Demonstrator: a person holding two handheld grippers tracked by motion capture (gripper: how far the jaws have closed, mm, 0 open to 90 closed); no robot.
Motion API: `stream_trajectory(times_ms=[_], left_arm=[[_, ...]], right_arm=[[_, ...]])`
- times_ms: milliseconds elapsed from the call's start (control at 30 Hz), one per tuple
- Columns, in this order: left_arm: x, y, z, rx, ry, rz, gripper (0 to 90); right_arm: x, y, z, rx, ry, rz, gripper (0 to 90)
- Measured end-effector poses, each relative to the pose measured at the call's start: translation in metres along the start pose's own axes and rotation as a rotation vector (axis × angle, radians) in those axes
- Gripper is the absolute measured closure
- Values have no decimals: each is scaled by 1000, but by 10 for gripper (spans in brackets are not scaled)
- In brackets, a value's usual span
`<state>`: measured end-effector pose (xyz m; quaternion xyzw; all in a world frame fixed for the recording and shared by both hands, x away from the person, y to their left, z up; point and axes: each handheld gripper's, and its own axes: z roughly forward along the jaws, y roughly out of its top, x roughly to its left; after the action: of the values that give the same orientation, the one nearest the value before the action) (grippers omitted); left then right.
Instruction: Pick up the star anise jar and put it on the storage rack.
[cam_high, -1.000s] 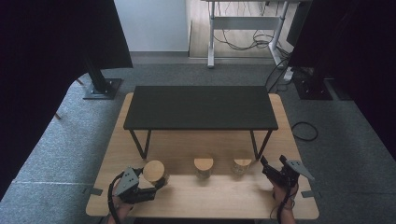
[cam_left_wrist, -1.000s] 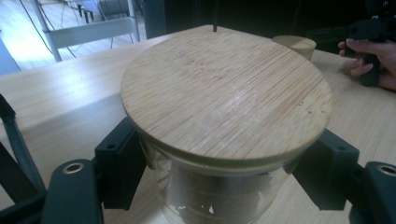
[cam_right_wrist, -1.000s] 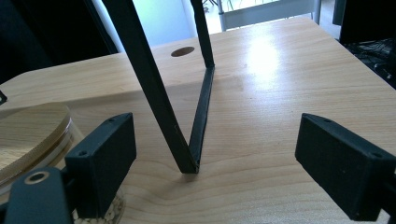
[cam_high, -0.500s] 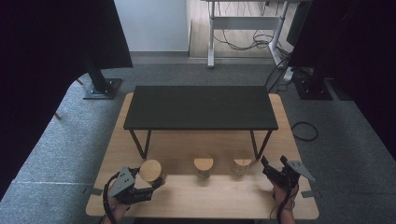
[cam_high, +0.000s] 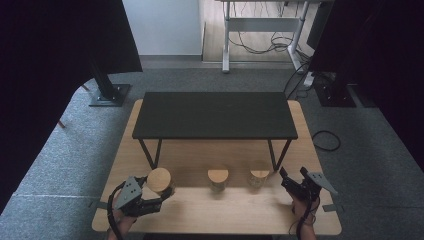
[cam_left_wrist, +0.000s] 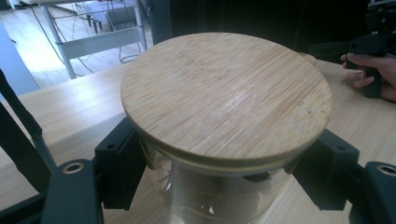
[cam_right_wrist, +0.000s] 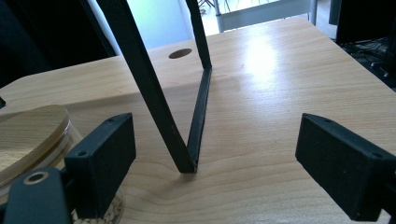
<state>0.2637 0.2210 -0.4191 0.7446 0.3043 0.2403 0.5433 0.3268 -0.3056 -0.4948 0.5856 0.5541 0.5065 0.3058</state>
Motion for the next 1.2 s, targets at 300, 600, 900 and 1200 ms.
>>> stream_trajectory(times_ms=[300,600,900,1200], left_arm=[[2,4,1,0,11,13,252],[4,14,0,-13,21,21,252],[6,22,0,-18,21,34,253],[9,32,5,-7,24,54,252]], right_arm=[[0,0,0,2,1,1,118],[0,0,0,0,2,4,121],[-1,0,0,3,3,5,121],[-1,0,0,3,3,5,121]])
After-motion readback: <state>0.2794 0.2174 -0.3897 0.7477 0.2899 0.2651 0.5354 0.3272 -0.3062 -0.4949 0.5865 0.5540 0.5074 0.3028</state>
